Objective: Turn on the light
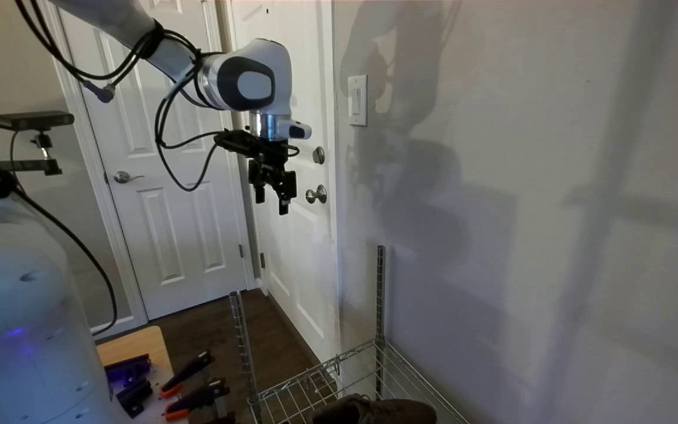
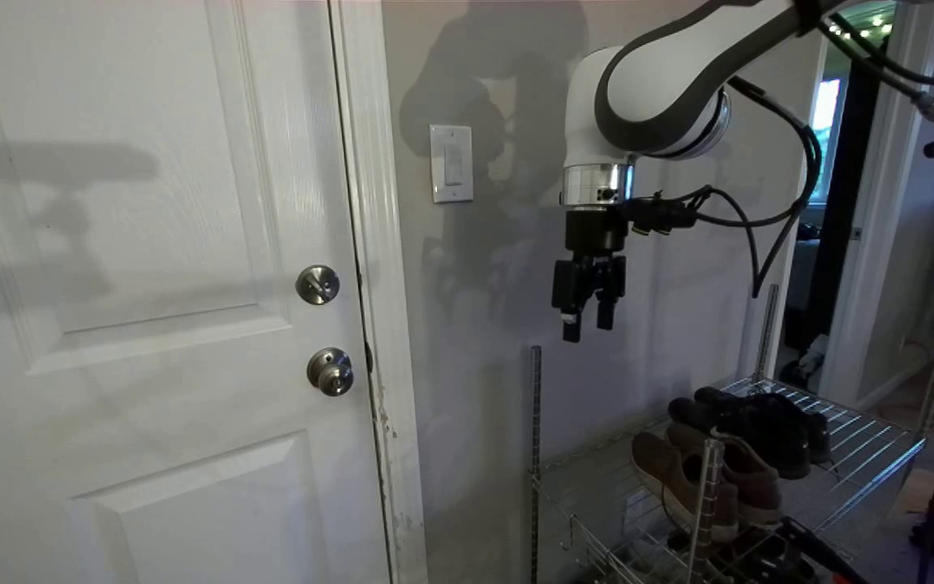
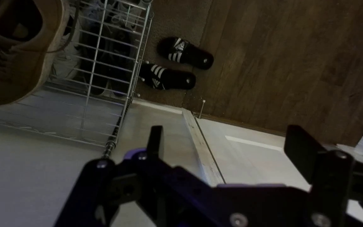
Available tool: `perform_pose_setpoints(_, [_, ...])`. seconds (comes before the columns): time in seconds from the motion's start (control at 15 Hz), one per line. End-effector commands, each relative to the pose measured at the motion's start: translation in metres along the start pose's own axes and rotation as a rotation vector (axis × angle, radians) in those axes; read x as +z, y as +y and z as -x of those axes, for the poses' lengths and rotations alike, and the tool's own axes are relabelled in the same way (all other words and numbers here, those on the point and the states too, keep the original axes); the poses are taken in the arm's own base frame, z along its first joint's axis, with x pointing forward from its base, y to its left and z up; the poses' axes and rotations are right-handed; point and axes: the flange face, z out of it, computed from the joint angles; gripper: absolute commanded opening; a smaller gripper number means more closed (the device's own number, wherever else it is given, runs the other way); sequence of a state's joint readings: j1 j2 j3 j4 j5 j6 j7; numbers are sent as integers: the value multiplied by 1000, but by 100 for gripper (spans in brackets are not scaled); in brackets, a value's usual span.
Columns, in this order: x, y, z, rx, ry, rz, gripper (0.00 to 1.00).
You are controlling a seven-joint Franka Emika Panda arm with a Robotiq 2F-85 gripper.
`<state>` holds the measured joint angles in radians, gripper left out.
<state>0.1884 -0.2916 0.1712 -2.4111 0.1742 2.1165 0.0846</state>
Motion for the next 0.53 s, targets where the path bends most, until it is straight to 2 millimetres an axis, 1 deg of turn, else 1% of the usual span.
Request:
perform_pose_setpoints(0.0, [-15,-6,-21,-44,138,-16,68])
perform_pose_setpoints(0.07, [-21,-8,-29,-57,183,-17,60])
perform_pose_setpoints(0.2, [-30,-12,-40,-76,256,-17,46])
perform_pose_setpoints(0.47, [-44,-20,-55,-120,381,8,20])
